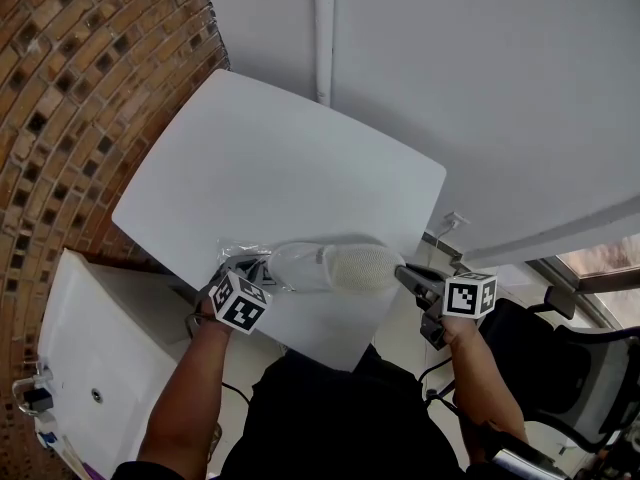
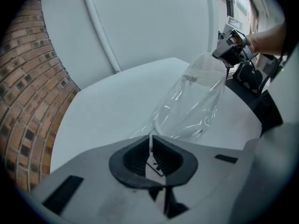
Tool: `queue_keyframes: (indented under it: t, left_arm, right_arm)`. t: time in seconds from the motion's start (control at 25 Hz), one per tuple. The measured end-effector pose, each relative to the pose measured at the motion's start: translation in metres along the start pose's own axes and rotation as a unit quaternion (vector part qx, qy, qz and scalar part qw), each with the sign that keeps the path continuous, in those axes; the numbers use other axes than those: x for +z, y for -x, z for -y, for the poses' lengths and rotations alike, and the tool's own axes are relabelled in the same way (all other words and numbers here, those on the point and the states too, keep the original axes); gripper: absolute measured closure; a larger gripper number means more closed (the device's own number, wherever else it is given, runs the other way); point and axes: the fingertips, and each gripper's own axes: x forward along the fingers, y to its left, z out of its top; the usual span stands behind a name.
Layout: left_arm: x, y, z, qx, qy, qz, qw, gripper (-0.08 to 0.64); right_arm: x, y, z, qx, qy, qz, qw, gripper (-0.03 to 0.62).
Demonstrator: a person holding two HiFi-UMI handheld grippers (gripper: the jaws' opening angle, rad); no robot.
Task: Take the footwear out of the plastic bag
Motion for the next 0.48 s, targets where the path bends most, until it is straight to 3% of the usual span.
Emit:
queue_keyframes:
  t: [0.24,0.48]
  left_arm:
    - [-0.02,0.0,-0.016,0.018,0.031,-0.02,0.9992,0.526]
    - [-0.016,0.013,-0.021,0.011,0.064,0.032,0.9974,0.426]
  right_arm:
    - [-0.002,0.004,0.005,-0.01,-0.004,0.005,1.0,0.537]
    - [-0.005,0.002,0.009,-0.025,0.0,0.003,1.0,0.535]
